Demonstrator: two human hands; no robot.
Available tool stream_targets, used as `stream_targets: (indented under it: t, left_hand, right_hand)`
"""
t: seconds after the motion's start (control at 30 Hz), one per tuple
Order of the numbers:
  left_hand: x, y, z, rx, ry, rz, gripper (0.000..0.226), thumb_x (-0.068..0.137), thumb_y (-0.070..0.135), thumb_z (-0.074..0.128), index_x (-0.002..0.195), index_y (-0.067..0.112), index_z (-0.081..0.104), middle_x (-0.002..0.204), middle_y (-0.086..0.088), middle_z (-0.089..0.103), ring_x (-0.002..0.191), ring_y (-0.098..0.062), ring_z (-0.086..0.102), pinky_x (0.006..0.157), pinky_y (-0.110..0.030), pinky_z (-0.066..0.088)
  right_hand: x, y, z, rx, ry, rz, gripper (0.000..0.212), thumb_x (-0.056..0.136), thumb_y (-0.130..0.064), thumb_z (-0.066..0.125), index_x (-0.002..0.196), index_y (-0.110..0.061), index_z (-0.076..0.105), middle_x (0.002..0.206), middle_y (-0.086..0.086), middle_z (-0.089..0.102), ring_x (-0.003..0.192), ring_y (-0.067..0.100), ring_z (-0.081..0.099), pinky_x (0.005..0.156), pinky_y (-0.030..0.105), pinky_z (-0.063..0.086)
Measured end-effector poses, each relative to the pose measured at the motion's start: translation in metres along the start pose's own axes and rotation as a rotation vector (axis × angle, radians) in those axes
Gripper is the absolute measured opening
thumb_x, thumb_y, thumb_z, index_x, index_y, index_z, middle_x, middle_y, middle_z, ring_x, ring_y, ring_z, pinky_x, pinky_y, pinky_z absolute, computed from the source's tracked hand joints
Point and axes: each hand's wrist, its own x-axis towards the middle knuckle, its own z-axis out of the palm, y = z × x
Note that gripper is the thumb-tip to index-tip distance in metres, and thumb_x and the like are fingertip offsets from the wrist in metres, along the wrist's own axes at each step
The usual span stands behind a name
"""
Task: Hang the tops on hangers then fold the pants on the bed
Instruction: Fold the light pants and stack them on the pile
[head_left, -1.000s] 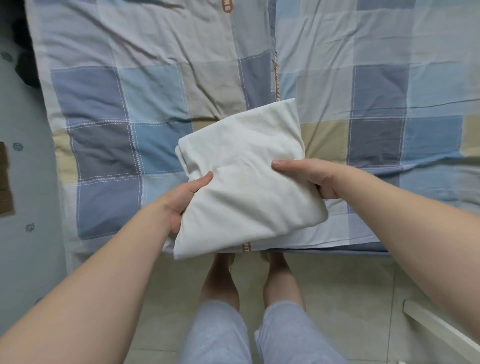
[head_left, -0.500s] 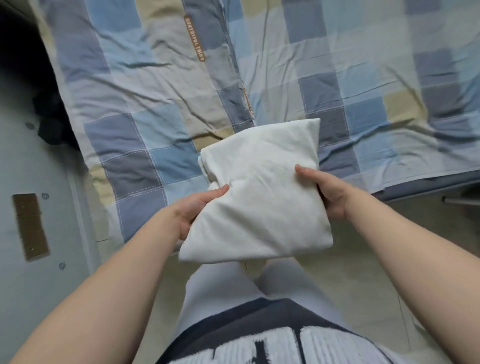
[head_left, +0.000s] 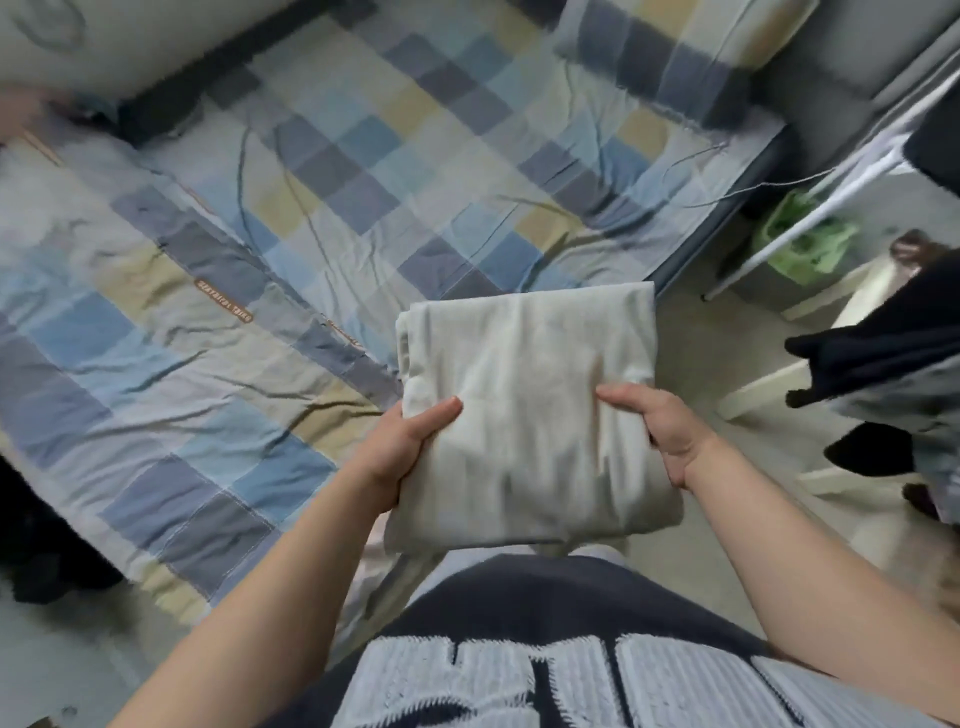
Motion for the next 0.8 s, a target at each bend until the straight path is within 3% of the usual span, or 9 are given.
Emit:
stream_targets:
  t: [0.07, 0.13, 0.2, 0.3, 0.47, 0.63, 0.8]
  left_hand:
    - [0.004, 0.014, 0.035, 0.085, -0.006, 0.074, 0.045, 0.08, 0.035, 0.081, 0.122, 0.022, 0.068, 0.115, -0.007, 0.076, 0.103, -0.031, 0.073, 0.086, -0.047, 0.06]
    - [0.008, 0.026, 0.077, 0.177, -0.024, 0.138, 0.049, 0.076, 0.041, 0.083, 0.12, 0.026, 0.069, 0.113, -0.004, 0.076, 0.101, -0.028, 0.074, 0.085, -0.046, 0.06]
    - [0.014, 0.033, 0.125, 0.245, -0.043, 0.202, 0.051, 0.074, 0.043, 0.084, 0.119, 0.026, 0.07, 0.113, -0.003, 0.076, 0.101, -0.027, 0.074, 0.087, -0.047, 0.059]
    - [0.018, 0.031, 0.208, 0.325, -0.096, 0.268, 0.045, 0.075, 0.04, 0.086, 0.116, 0.03, 0.07, 0.108, 0.003, 0.077, 0.097, -0.023, 0.075, 0.083, -0.043, 0.06]
    - [0.018, 0.01, 0.368, 0.418, -0.249, 0.354, 0.03, 0.085, 0.029, 0.081, 0.112, 0.024, 0.071, 0.102, 0.001, 0.078, 0.092, -0.021, 0.076, 0.075, -0.037, 0.061]
    - [0.008, -0.01, 0.523, 0.487, -0.434, 0.385, 0.038, 0.08, 0.032, 0.085, 0.114, 0.021, 0.071, 0.104, -0.002, 0.078, 0.092, -0.023, 0.076, 0.072, -0.035, 0.062]
    - [0.002, -0.023, 0.644, 0.6, -0.622, 0.391, 0.047, 0.072, 0.044, 0.089, 0.112, 0.027, 0.071, 0.107, -0.001, 0.078, 0.096, -0.024, 0.076, 0.077, -0.04, 0.062]
  right_hand:
    - [-0.017, -0.001, -0.031, 0.027, 0.132, -0.13, 0.034, 0.083, -0.016, 0.075, 0.113, -0.001, 0.072, 0.114, 0.015, 0.074, 0.112, 0.031, 0.068, 0.108, 0.049, 0.047]
    - [-0.037, -0.001, -0.065, 0.078, 0.227, -0.234, 0.03, 0.086, -0.014, 0.075, 0.114, -0.003, 0.07, 0.105, 0.009, 0.077, 0.101, 0.024, 0.074, 0.092, 0.04, 0.058]
    - [-0.055, 0.002, -0.106, 0.11, 0.277, -0.321, 0.022, 0.088, -0.016, 0.074, 0.11, -0.012, 0.071, 0.1, 0.001, 0.079, 0.096, 0.017, 0.075, 0.081, 0.03, 0.06]
    - [-0.084, 0.008, -0.178, 0.184, 0.354, -0.417, 0.022, 0.089, -0.018, 0.074, 0.111, -0.016, 0.071, 0.105, 0.001, 0.078, 0.1, 0.018, 0.074, 0.09, 0.036, 0.055]
    - [-0.143, 0.017, -0.318, 0.277, 0.493, -0.547, 0.014, 0.087, -0.012, 0.074, 0.095, -0.023, 0.079, 0.103, 0.0, 0.078, 0.097, 0.016, 0.074, 0.085, 0.033, 0.055]
    - [-0.207, 0.034, -0.441, 0.41, 0.662, -0.619, 0.018, 0.087, -0.012, 0.074, 0.102, -0.021, 0.076, 0.102, 0.001, 0.078, 0.096, 0.018, 0.075, 0.074, 0.027, 0.058]
    - [-0.257, 0.057, -0.524, 0.582, 0.82, -0.632, 0.026, 0.077, -0.017, 0.08, 0.102, -0.025, 0.076, 0.104, 0.001, 0.078, 0.096, 0.021, 0.074, 0.077, 0.033, 0.056]
